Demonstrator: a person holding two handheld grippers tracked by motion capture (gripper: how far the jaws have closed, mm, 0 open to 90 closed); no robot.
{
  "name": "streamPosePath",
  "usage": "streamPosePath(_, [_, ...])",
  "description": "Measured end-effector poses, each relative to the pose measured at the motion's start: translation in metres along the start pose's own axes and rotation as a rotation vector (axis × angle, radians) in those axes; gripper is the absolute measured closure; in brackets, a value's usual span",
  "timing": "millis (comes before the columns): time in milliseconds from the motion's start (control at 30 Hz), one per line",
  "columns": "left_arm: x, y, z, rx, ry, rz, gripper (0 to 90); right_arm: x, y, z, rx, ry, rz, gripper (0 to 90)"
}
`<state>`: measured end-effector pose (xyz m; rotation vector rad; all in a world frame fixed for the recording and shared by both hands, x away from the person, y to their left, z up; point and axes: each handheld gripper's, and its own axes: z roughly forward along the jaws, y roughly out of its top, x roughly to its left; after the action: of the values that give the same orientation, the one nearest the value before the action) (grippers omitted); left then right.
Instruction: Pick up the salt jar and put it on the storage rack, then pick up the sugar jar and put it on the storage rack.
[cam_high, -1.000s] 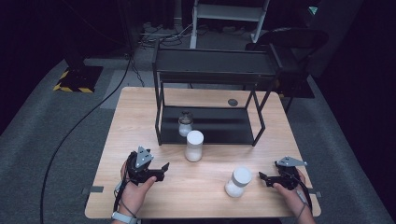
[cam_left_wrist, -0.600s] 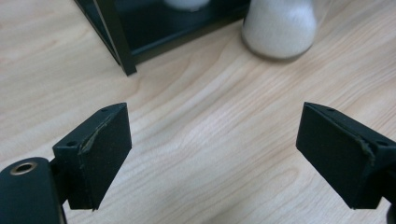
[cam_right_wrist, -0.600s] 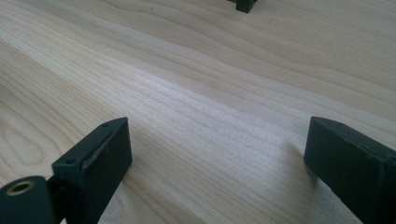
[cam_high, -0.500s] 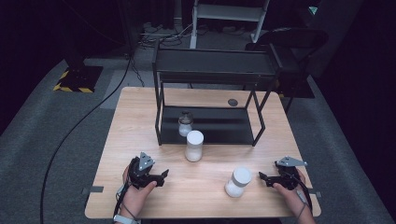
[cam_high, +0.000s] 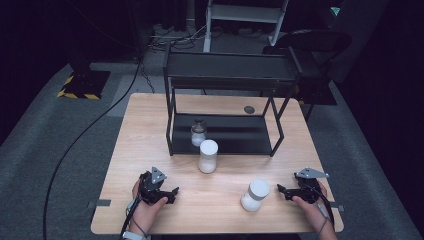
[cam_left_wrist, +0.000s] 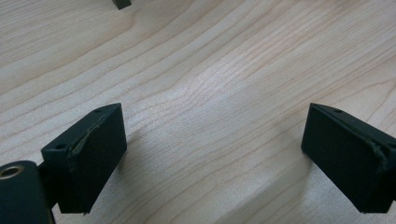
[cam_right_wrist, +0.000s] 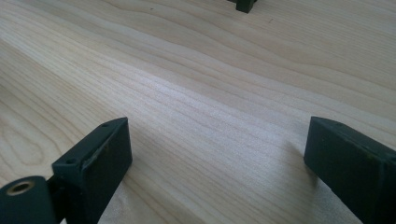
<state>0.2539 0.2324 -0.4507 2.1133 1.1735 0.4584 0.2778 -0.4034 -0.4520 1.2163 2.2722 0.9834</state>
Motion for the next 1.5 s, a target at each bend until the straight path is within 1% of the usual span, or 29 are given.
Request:
streamPosePath(133, [0.0,0.001,0.001,0.002,0.001,-0.001,4.9,0.0,0.0,0.0,0.0,0.0,0.0,7.5])
streamPosePath(467, [0.0,0.0,0.001,0.001,0.003,-0.004,4.5,0.0,0.0,-0.001,0.001,0.0,0.0,7.3])
streamPosePath(567, [0.0,0.0,0.001,0.001,0.003,-0.004,4.5,-0.001,-0.001,-0.002,0.0,0.007,-0.003,7.3])
streamPosePath(900, [-0.001,0.001,0.001,0.003,0.004,-0.004,4.4,0.002,0.004,-0.017,-0.04,0.004,-0.009,7.3])
streamPosePath(1267, [-0.001,0.001,0.001,0.003,0.004,-0.004,4.4,0.007,0.016,-0.033,-0.075,0.009,-0.02,7.4])
streamPosePath(1500, [-0.001,0.001,0.001,0.004,0.007,-0.007,4.1,0.01,0.024,-0.037,-0.095,0.017,-0.021,7.8])
